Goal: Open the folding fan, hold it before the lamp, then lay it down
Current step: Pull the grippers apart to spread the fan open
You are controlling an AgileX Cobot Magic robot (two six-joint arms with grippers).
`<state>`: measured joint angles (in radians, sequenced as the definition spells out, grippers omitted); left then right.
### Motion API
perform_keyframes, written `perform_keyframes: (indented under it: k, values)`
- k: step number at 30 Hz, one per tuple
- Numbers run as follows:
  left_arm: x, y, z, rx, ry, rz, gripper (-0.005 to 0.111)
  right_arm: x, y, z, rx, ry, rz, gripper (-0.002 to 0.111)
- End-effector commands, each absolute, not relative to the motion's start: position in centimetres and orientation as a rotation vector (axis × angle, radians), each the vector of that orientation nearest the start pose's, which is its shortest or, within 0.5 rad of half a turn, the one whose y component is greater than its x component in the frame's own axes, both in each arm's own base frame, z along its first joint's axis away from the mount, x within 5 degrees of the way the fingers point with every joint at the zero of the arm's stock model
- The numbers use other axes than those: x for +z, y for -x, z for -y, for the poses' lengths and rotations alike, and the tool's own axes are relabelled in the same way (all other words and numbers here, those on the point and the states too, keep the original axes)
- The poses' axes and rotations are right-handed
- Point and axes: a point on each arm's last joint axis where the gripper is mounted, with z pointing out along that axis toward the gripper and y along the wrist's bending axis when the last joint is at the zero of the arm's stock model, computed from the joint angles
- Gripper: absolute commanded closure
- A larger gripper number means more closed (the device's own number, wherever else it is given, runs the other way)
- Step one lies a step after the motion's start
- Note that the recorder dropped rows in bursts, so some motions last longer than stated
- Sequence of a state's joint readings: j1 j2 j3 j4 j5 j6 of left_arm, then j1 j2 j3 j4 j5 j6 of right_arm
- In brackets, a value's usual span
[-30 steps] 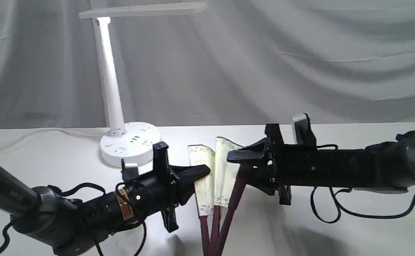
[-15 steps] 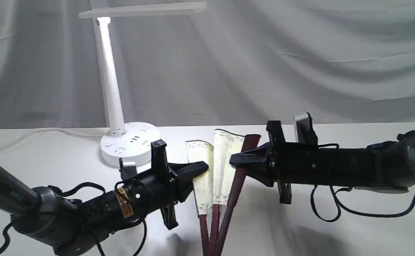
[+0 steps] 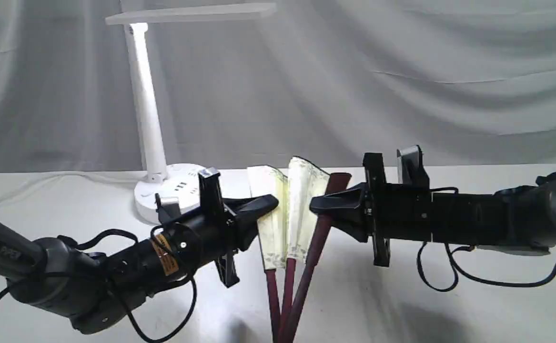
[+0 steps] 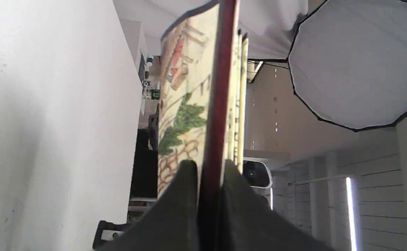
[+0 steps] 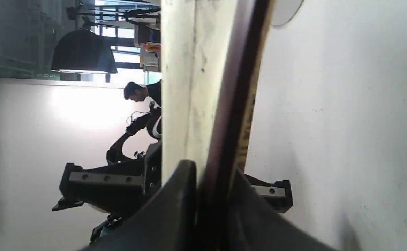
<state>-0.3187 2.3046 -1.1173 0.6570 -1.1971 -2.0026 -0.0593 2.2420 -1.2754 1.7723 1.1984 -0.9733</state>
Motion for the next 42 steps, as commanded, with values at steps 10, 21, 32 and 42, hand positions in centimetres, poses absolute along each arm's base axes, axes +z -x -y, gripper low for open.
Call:
perform_keyframes:
  k: [10,21,32,42]
  values:
    - [12.0,-39.6,17.7,-1.989,0.831,-1.672,0.107,12.6,-41.7,-6.0,1.769,-0.309,-2.140,0.108]
    - [12.0,-39.6,17.7,-1.986,0.827,-1.670,0.107,12.6,-41.8,-5.1,1.758,-0.329,-2.129,0.108]
    - [12.2,-40.1,17.2,-1.972,0.904,-1.587,0.107,12.6,-42.1,-2.3,1.730,-0.416,-2.095,0.108]
    - [12.4,-40.4,17.2,-1.931,0.963,-1.485,0.107,12.6,-42.1,0.5,1.693,-0.478,-2.059,0.108]
